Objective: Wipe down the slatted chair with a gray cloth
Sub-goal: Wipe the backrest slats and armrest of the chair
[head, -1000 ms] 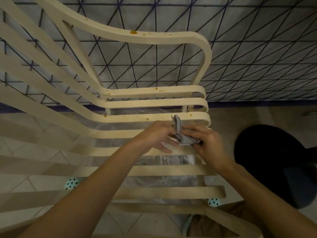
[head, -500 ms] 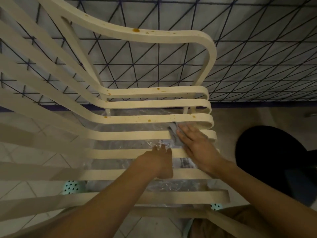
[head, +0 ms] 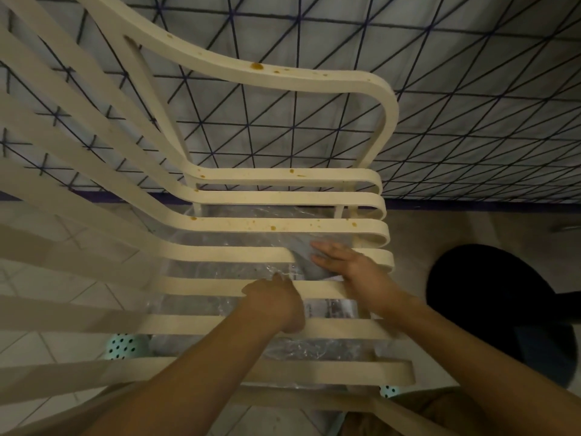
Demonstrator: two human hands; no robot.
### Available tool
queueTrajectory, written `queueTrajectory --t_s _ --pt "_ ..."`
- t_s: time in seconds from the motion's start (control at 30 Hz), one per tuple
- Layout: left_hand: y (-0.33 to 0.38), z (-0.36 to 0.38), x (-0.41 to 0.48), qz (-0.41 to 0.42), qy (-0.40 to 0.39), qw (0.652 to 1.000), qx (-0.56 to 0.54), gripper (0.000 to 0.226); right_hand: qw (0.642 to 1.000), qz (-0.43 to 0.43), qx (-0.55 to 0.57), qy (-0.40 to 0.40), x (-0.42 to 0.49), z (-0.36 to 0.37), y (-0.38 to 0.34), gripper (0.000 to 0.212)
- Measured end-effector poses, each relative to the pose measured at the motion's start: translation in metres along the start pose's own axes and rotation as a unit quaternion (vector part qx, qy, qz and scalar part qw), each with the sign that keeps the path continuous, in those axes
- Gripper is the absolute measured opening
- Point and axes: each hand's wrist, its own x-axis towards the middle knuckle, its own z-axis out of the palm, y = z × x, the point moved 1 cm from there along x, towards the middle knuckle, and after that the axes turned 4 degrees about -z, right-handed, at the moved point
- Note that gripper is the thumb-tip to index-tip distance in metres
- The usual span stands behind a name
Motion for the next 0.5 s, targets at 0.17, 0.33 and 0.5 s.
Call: queueTrajectory --t_s 0.17,0.33,0.5 --pt "0.021 -0.007 -0.014 0.081 0.099 0.992 0.008 0.052 0.996 0.081 0.024 0.012 -0.064 -0.043 0.029 0.056" --pt "-0.003 -0.015 -0.01 0.024 0.065 0.996 0.058 0.04 0.998 0.055 -0.026 0.022 -0.051 -0.027 0.021 0.054" --pt "0.004 -0.012 -0.009 0.028 0.026 0.993 0.11 0.044 0.994 -0.021 -0.111 -0.007 0.008 0.02 0.004 0.077"
